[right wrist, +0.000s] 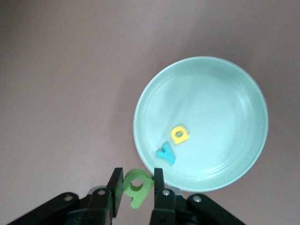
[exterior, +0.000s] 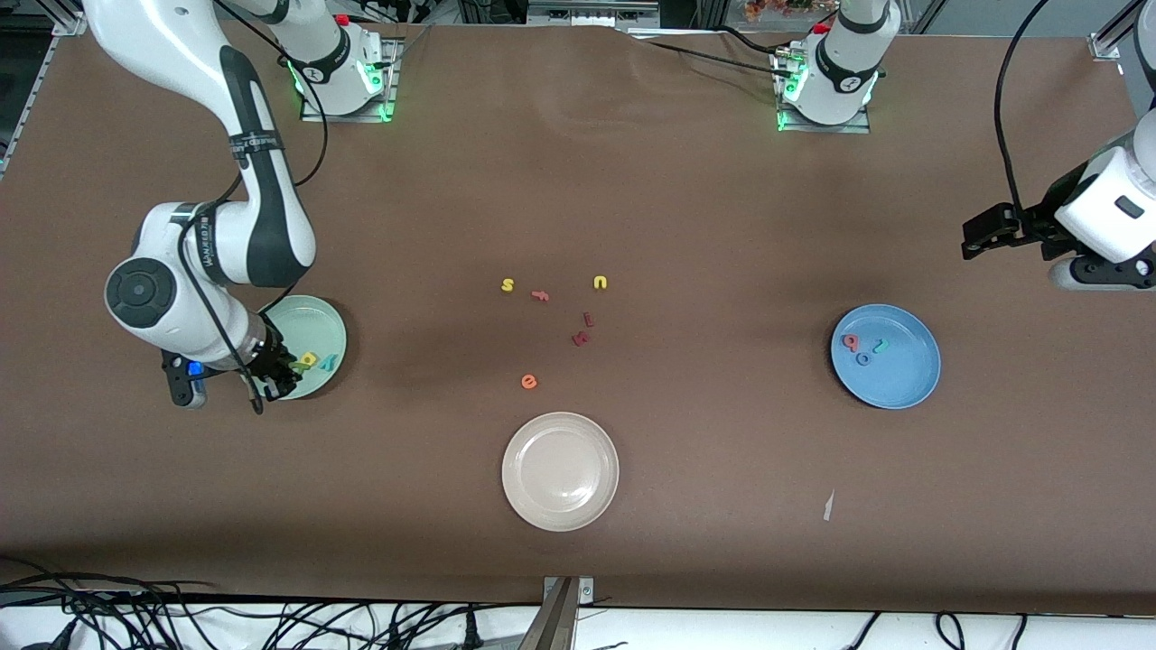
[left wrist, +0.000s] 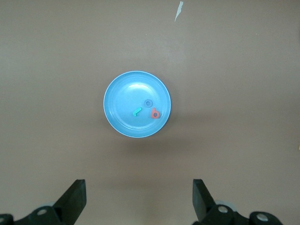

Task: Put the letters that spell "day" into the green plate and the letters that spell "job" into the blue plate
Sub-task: 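Open the right gripper over the green plate while the left gripper retracts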

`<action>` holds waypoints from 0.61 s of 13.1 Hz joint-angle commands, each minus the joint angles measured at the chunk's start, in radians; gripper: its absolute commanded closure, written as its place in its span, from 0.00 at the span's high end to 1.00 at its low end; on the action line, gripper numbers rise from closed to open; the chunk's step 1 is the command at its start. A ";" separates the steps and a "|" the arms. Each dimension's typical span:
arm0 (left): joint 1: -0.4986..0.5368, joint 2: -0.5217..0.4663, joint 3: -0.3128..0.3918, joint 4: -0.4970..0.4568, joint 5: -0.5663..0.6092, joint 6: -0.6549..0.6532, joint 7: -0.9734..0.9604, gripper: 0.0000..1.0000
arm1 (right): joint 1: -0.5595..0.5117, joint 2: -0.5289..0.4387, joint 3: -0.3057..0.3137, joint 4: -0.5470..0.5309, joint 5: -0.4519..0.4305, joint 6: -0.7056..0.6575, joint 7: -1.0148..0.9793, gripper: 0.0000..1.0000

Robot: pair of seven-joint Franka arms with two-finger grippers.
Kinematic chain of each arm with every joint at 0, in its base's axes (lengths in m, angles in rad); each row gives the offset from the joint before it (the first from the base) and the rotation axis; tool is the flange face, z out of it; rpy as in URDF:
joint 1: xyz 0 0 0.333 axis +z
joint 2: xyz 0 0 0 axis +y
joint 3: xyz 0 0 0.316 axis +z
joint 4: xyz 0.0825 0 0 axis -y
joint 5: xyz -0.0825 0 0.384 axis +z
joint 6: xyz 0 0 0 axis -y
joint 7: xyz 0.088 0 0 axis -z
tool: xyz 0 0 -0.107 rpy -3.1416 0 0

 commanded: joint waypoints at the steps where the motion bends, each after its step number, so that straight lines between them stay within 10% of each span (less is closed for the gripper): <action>1: -0.004 0.015 0.009 0.014 0.022 -0.012 0.008 1.00 | -0.037 -0.113 0.011 -0.164 0.017 0.078 -0.078 0.00; 8: 0.004 0.003 0.011 0.026 0.021 -0.009 0.013 1.00 | -0.112 -0.164 0.061 -0.448 0.013 0.375 -0.226 0.00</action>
